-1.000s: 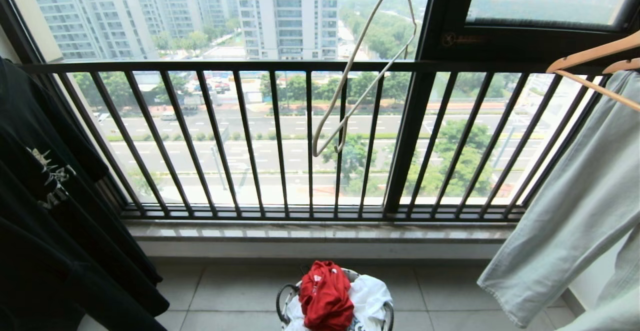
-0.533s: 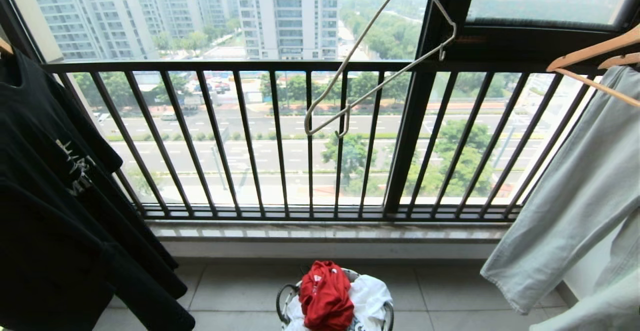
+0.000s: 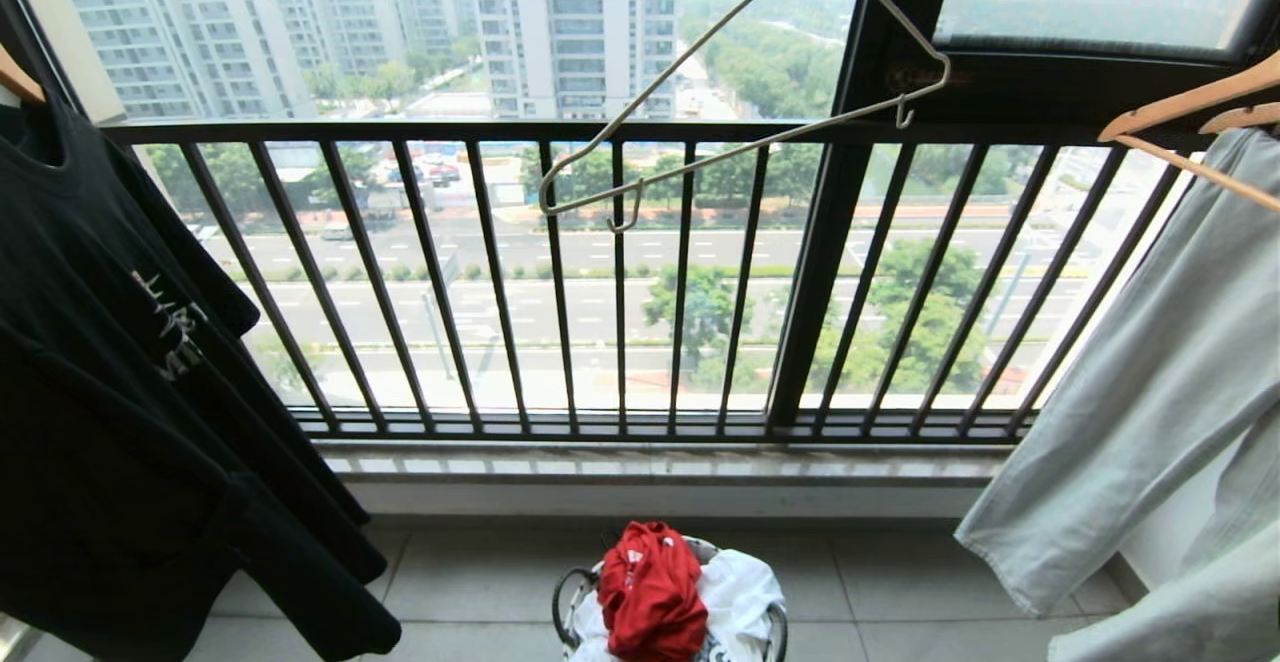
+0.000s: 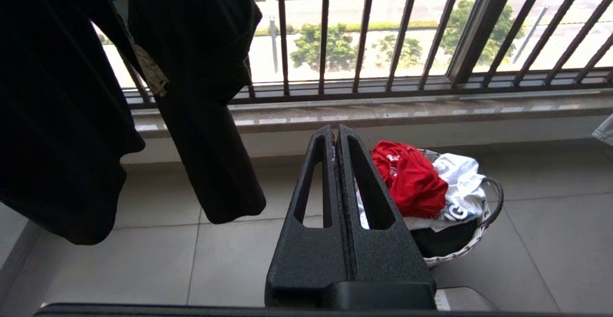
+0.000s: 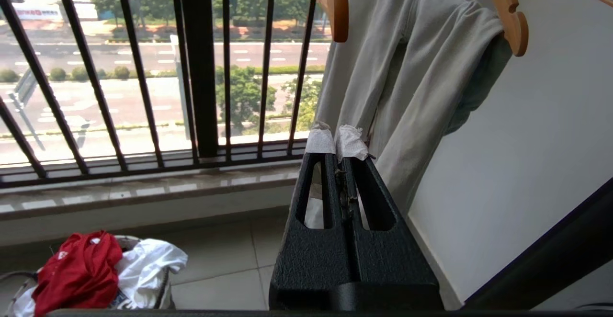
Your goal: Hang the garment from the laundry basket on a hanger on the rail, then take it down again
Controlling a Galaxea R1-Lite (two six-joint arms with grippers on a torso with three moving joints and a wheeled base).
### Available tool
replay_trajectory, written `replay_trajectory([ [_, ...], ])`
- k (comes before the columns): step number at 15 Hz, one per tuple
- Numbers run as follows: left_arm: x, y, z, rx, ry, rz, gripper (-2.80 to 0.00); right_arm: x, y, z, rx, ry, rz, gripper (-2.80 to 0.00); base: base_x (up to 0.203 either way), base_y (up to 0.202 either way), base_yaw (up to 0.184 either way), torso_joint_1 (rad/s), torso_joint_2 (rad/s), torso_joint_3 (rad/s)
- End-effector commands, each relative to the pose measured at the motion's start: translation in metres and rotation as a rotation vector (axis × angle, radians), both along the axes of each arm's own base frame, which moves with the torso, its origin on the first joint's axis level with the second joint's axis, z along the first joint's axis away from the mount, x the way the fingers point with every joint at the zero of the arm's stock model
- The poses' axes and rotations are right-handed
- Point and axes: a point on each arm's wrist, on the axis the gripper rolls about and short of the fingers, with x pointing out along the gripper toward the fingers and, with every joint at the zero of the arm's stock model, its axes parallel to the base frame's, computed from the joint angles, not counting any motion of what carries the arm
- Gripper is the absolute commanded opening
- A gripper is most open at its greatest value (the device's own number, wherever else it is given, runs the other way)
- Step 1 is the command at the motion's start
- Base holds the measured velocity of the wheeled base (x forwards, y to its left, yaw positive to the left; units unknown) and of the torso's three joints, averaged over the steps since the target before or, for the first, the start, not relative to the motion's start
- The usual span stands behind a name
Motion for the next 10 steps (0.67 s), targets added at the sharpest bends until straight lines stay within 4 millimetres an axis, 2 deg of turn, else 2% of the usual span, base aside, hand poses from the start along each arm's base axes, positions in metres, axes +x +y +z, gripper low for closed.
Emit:
replay_trajectory([
  [1,0.007,0.000,-0.011,0.017,-0.026,0.002,-2.80,0.005,0.001,-0.007,0.014,0.028,-0.010,-2.80,0.000,0.000,0.000,0.000,0.00,0.000],
  [4,0.008,0.000,-0.011,0.014,-0.026,0.002,-2.80,0.007,0.007,-0.010,0.006,0.045,-0.033,-2.80,0.000,0.000,0.000,0.000,0.00,0.000],
  [6,0.008,0.000,-0.011,0.018,-0.029,0.018,-2.80,0.014,0.008,-0.022,0.017,0.089,-0.038,-2.80,0.000,0.000,0.000,0.000,0.00,0.000],
  [10,0.012,0.002,-0.022,0.100,-0.019,0.112,-2.80,0.017,0.010,-0.021,-0.025,0.083,-0.039,-2.80,0.000,0.000,0.000,0.000,0.00,0.000],
])
